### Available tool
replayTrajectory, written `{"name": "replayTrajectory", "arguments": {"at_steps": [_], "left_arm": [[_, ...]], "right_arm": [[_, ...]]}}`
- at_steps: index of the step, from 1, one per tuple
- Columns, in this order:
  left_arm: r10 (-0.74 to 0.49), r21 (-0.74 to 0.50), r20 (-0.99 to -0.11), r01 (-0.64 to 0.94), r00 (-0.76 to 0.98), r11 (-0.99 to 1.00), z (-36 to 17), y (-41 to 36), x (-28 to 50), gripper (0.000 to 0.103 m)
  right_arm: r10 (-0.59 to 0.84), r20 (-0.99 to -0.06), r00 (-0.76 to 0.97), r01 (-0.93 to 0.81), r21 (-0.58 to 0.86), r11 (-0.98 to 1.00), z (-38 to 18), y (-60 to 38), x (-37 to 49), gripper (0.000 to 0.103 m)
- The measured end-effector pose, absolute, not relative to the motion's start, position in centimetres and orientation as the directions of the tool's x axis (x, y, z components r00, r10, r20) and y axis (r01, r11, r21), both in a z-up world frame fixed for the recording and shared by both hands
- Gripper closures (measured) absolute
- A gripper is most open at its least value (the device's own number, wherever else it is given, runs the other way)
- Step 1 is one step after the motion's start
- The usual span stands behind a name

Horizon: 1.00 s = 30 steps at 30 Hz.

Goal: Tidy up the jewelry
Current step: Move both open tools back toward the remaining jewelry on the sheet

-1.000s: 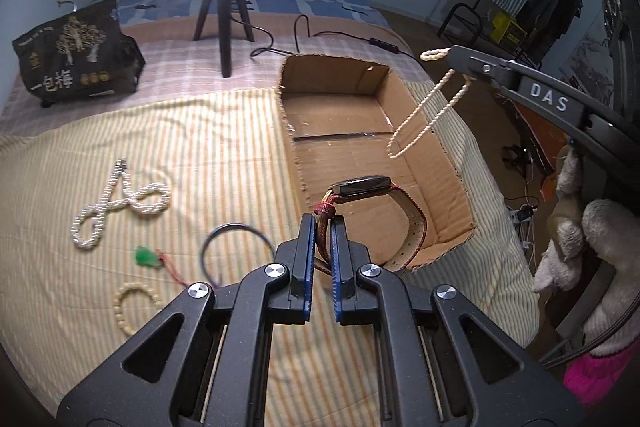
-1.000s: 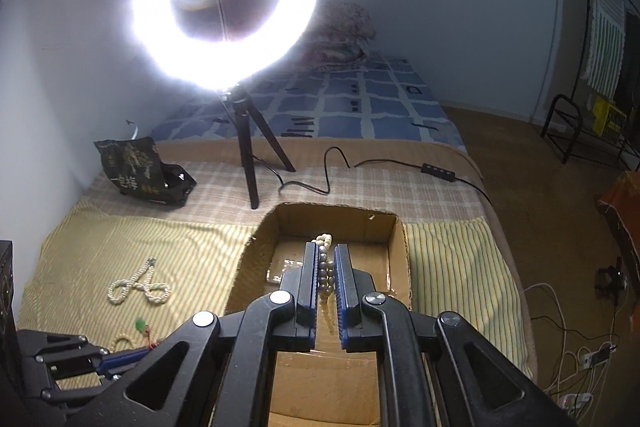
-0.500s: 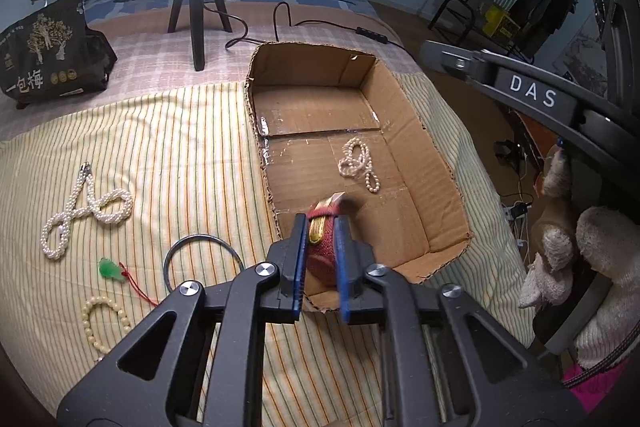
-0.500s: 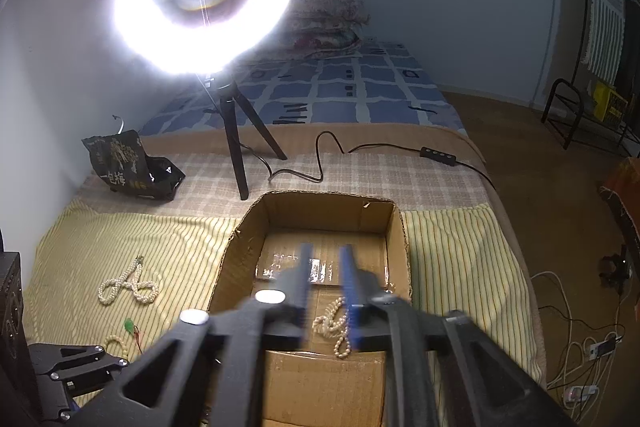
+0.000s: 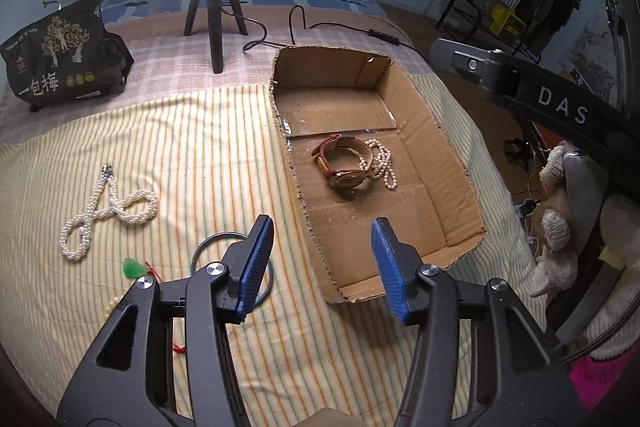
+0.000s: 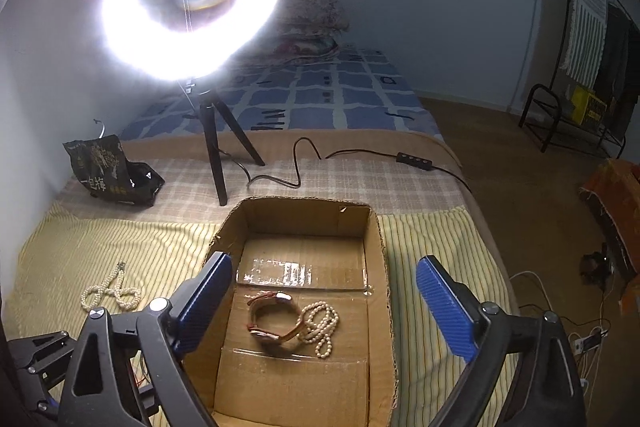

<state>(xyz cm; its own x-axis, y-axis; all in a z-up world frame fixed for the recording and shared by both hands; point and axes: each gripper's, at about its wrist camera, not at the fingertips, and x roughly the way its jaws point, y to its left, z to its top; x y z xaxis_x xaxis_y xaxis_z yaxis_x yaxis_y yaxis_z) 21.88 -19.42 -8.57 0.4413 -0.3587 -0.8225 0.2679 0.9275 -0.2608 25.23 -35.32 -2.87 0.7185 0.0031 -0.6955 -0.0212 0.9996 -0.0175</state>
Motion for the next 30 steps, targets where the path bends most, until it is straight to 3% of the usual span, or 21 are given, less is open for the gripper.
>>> {"name": "replayTrajectory", "arguments": {"at_steps": [17, 30], "left_arm": [[-0.325, -0.231, -0.805, 0.244, 0.496, 0.942, -6.7, -14.5, 20.2, 0.051], [-0.245, -0.207, -0.814, 0.131, 0.526, 0.97, -6.6, -5.3, 19.7, 0.051]], "right_arm": [[0.004, -0.689, 0.725, -0.005, 0.0, 1.0, -1.9, -35.1, 22.9, 0.008], [0.15, -0.7, 0.698, -0.152, 0.059, 0.987, -1.9, -29.4, 20.8, 0.008]]}}
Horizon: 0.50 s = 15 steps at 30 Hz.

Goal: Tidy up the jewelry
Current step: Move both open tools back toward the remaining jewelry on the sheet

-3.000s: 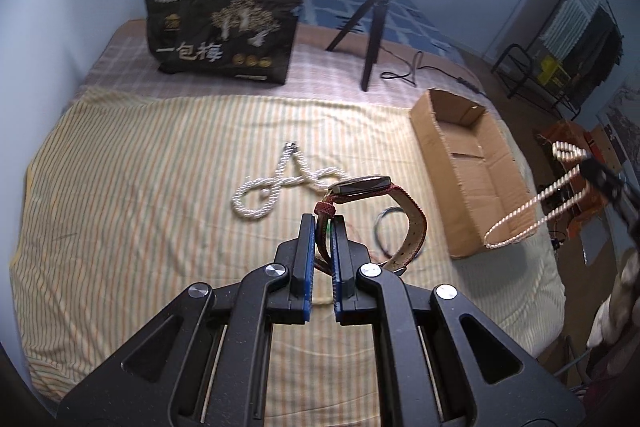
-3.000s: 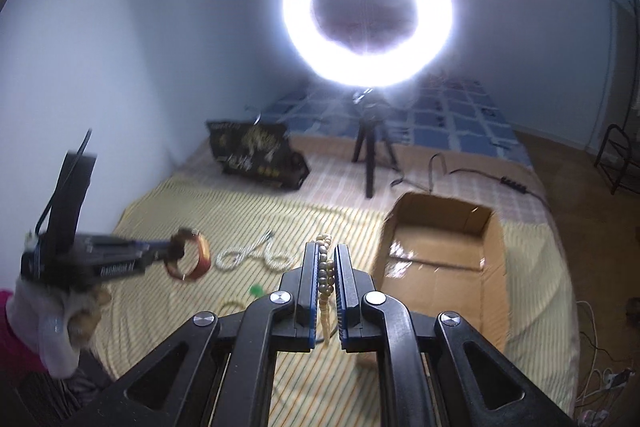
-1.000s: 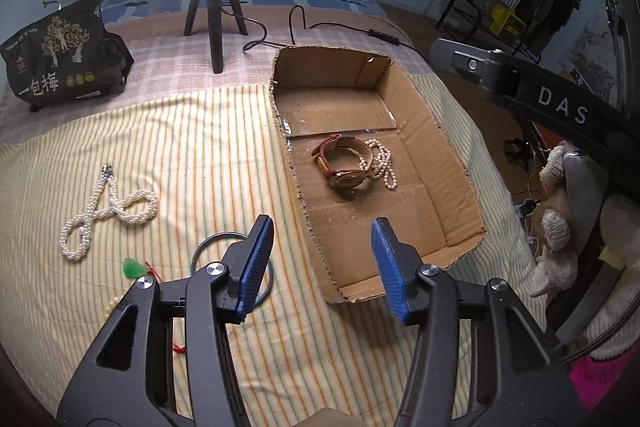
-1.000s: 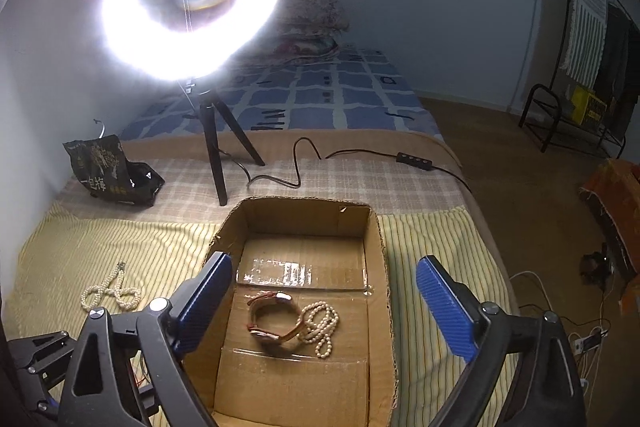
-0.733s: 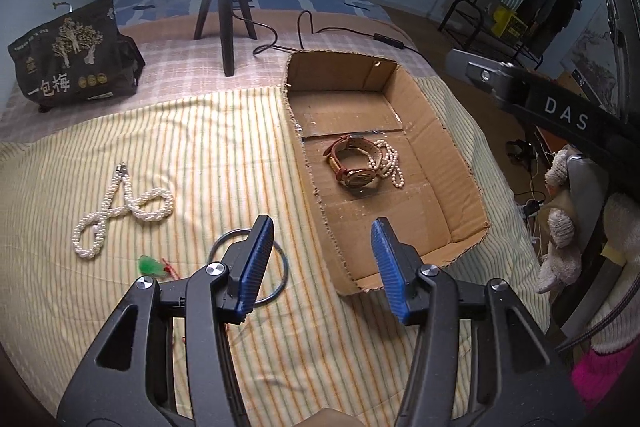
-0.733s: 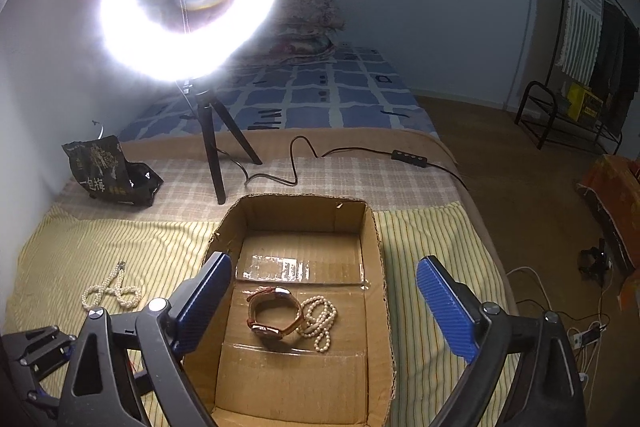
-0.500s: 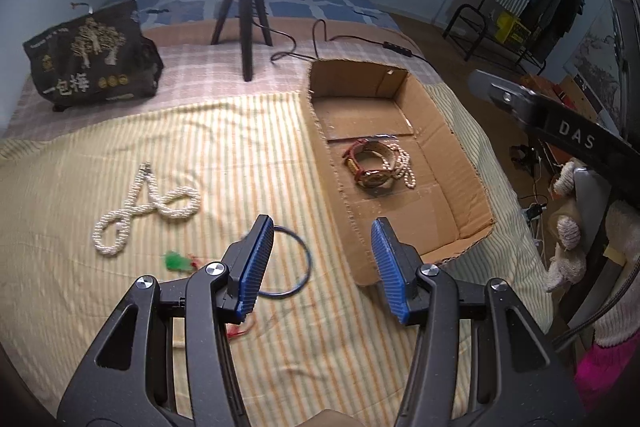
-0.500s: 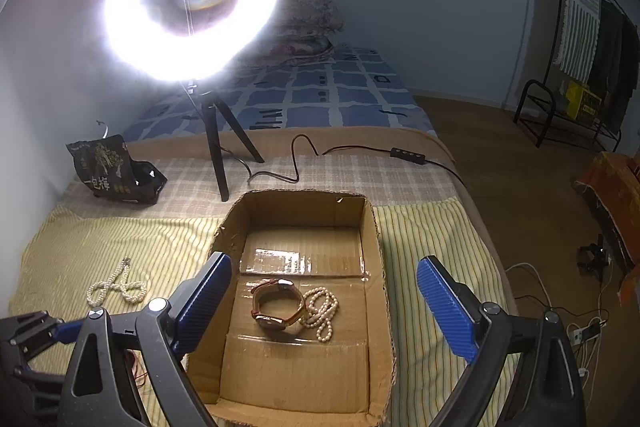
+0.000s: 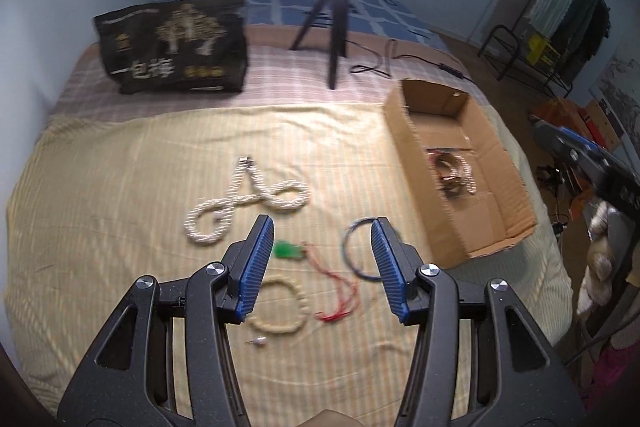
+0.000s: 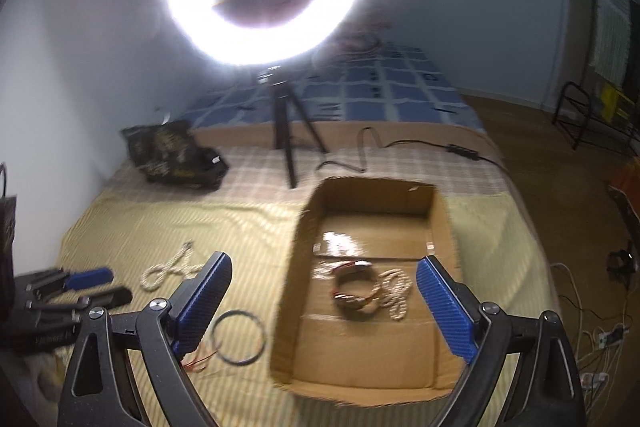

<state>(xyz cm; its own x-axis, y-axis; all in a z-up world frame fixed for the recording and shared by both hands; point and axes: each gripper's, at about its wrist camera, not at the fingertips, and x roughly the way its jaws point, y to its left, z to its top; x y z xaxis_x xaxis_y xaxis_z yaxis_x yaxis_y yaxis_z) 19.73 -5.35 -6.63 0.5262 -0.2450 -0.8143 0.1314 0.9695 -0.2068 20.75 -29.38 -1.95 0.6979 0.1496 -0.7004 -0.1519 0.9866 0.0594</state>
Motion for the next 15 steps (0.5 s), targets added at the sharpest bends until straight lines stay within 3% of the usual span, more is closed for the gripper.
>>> {"name": "replayTrajectory", "arguments": {"at_steps": [9, 15], "left_arm": [[-0.195, -0.19, -0.844, 0.061, 0.501, 0.98, -8.1, -0.3, 19.3, 0.051], [-0.189, -0.189, -0.871, 0.046, 0.454, 0.981, -9.7, 0.8, 19.0, 0.051]], "right_arm": [[0.256, -0.742, 0.62, -0.304, 0.074, 0.95, -4.0, -24.3, 19.1, 0.021], [0.334, -0.803, 0.493, -0.352, 0.167, 0.921, -7.1, -21.6, 19.6, 0.041]]}}
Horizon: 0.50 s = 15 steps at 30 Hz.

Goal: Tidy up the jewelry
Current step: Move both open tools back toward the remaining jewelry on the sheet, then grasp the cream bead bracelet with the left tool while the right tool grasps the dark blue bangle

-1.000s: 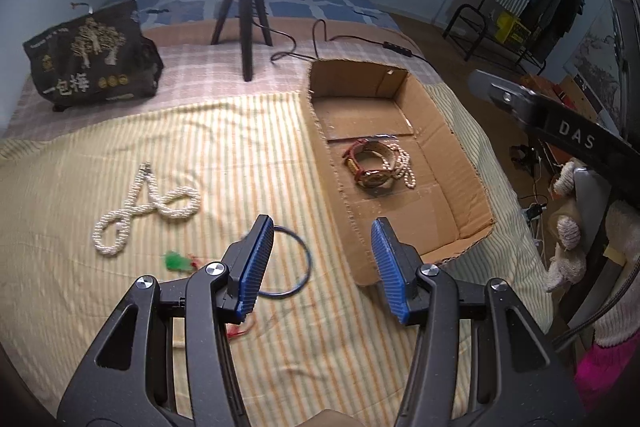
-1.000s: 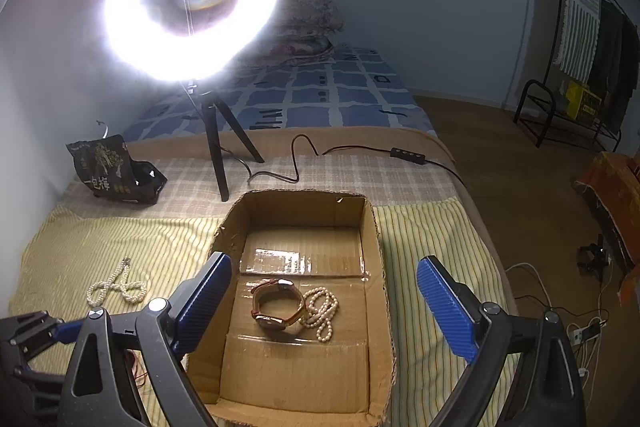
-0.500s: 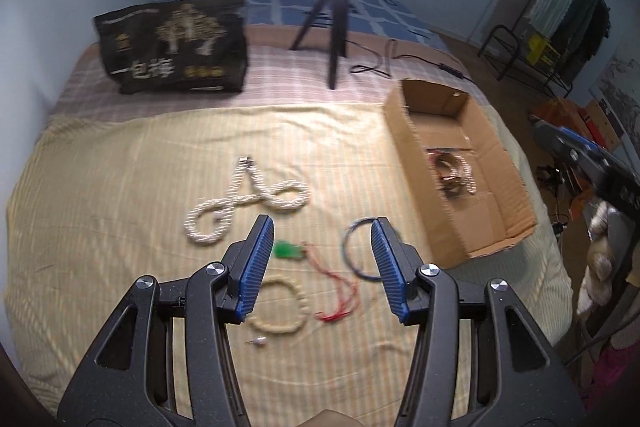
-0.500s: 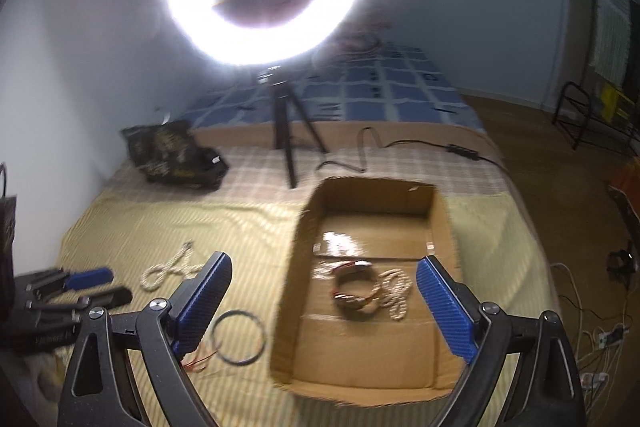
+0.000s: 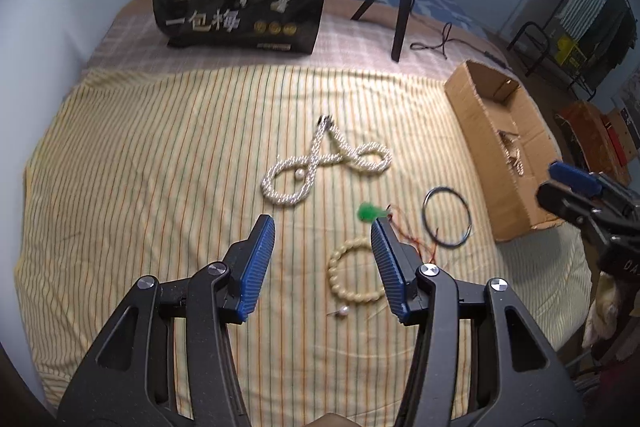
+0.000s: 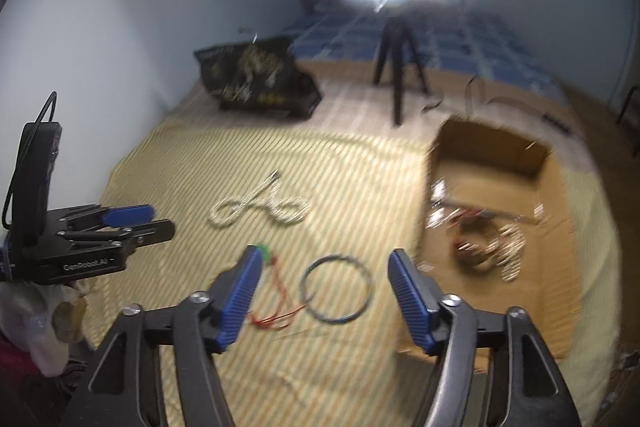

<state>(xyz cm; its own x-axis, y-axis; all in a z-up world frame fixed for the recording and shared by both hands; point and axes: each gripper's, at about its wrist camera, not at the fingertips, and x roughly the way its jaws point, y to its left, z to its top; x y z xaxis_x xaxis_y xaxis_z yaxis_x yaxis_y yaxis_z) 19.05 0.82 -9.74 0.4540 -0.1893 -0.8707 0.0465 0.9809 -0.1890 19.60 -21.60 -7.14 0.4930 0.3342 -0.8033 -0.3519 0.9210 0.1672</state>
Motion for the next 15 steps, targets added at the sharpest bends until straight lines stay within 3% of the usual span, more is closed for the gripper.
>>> {"name": "replayTrajectory", "arguments": {"at_steps": [2, 4, 8, 15], "left_arm": [[-0.189, -0.19, -0.877, 0.044, 0.441, 0.981, -10.3, 0.9, 19.1, 0.053], [-0.196, -0.196, -0.89, 0.044, 0.411, 0.98, -11.1, 1.1, 19.2, 0.063], [-0.213, -0.218, -0.906, 0.027, 0.366, 0.975, -12.5, 1.6, 19.4, 0.067], [-0.214, -0.212, -0.921, 0.04, 0.325, 0.976, -13.9, 1.1, 19.7, 0.072]], "right_arm": [[0.357, -0.818, 0.452, -0.356, 0.201, 0.913, -8.1, -20.9, 19.9, 0.049], [0.357, -0.832, 0.425, -0.369, 0.201, 0.907, -9.0, -20.3, 20.0, 0.054], [0.333, -0.871, 0.361, -0.411, 0.172, 0.895, -11.3, -19.0, 20.2, 0.064], [0.242, -0.922, 0.302, -0.515, 0.056, 0.855, -14.5, -17.6, 19.1, 0.072]]}}
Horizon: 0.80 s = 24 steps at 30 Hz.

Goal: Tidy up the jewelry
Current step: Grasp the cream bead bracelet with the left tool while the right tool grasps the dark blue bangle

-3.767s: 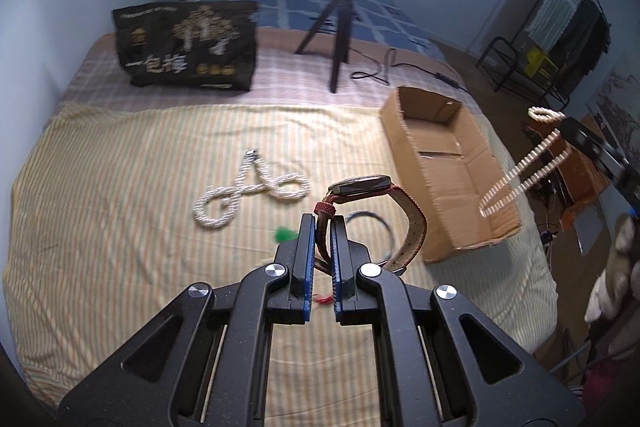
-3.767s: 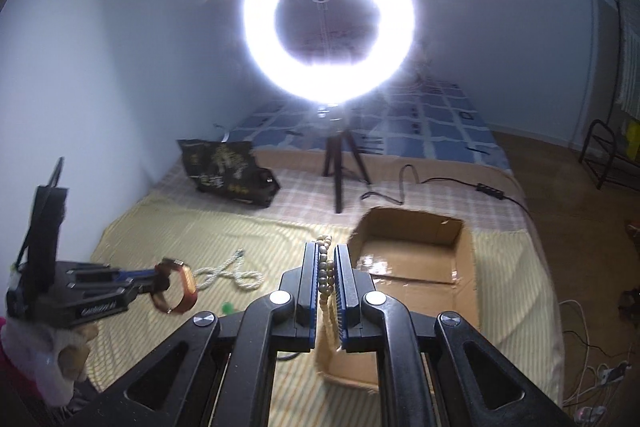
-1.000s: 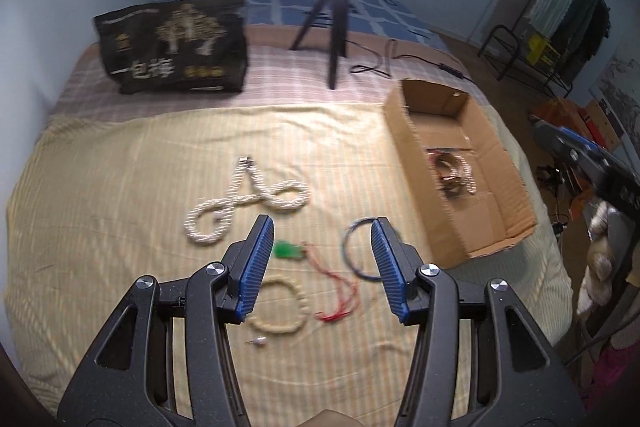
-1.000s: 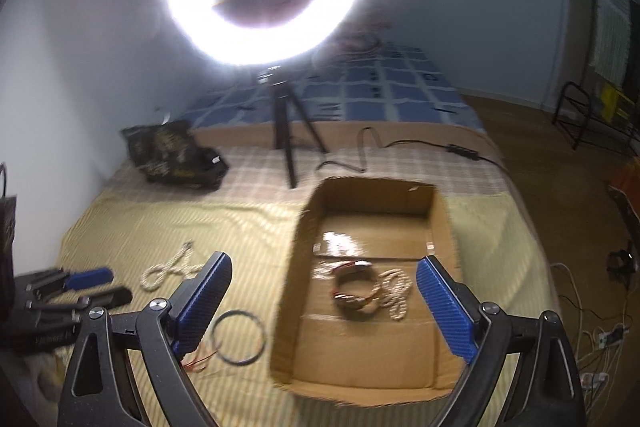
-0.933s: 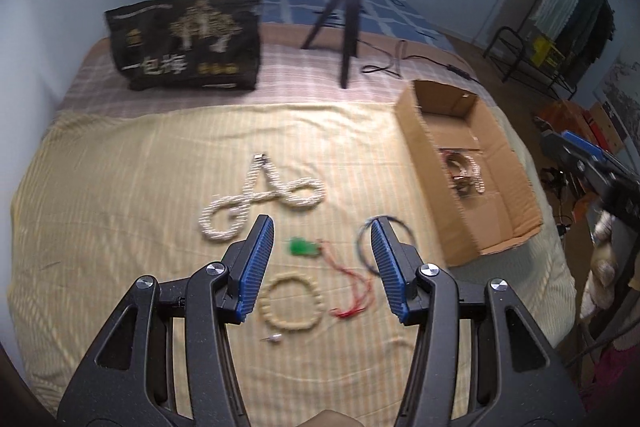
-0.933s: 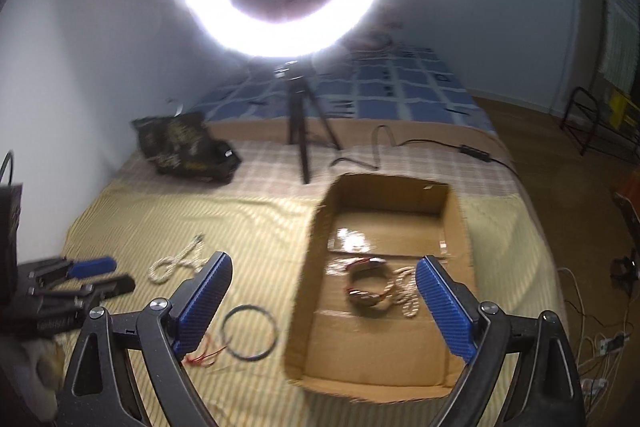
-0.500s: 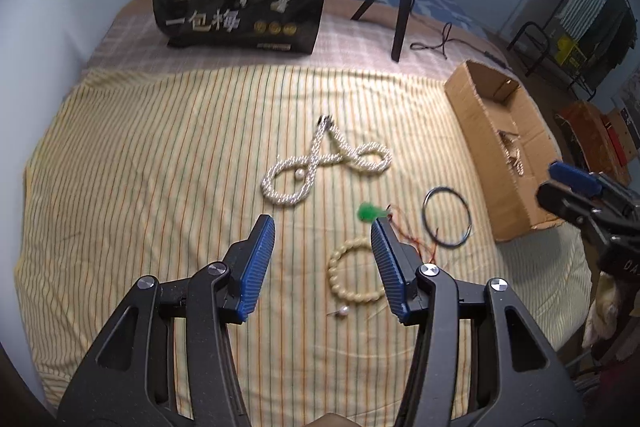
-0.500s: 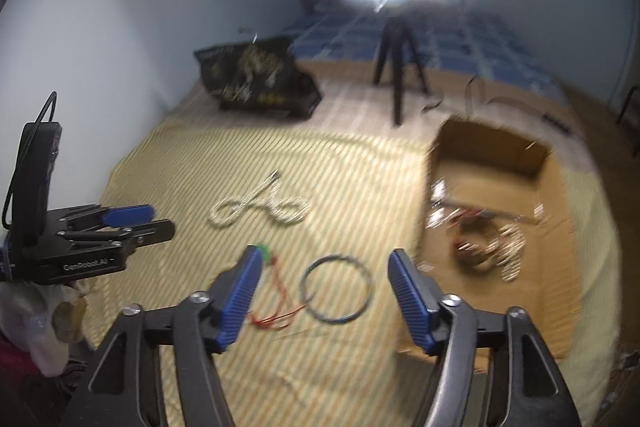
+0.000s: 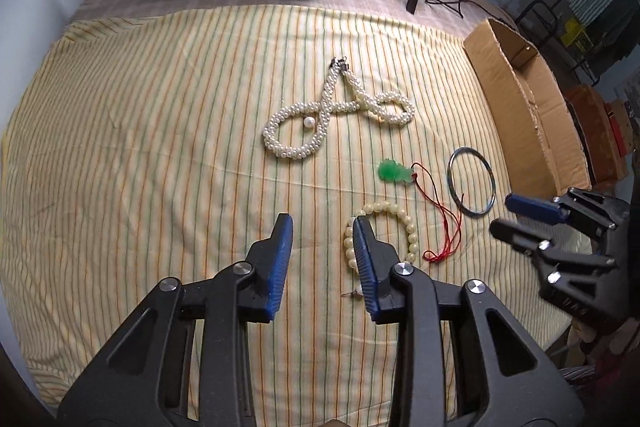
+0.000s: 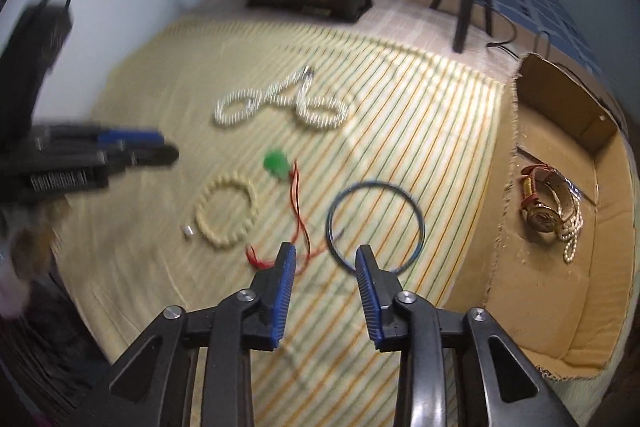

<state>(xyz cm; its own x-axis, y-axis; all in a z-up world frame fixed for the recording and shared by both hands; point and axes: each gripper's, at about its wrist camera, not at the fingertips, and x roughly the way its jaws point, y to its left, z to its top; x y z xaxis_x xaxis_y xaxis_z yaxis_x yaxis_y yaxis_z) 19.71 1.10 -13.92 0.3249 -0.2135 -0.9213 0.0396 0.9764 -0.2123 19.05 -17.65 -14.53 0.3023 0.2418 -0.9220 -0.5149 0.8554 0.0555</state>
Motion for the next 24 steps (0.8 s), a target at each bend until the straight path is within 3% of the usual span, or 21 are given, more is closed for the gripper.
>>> {"name": "replayTrajectory", "arguments": {"at_steps": [11, 24], "left_arm": [[-0.207, -0.197, -0.939, 0.066, 0.273, 0.978, -15.6, -0.4, 20.2, 0.076], [-0.188, -0.18, -0.956, 0.052, 0.224, 0.982, -18.0, -1.3, 21.2, 0.076]], "right_arm": [[0.142, -0.937, 0.319, -0.595, -0.082, 0.8, -17.2, -16.5, 18.8, 0.077], [0.107, -0.937, 0.333, -0.622, -0.133, 0.771, -18.4, -15.9, 18.8, 0.079]]}}
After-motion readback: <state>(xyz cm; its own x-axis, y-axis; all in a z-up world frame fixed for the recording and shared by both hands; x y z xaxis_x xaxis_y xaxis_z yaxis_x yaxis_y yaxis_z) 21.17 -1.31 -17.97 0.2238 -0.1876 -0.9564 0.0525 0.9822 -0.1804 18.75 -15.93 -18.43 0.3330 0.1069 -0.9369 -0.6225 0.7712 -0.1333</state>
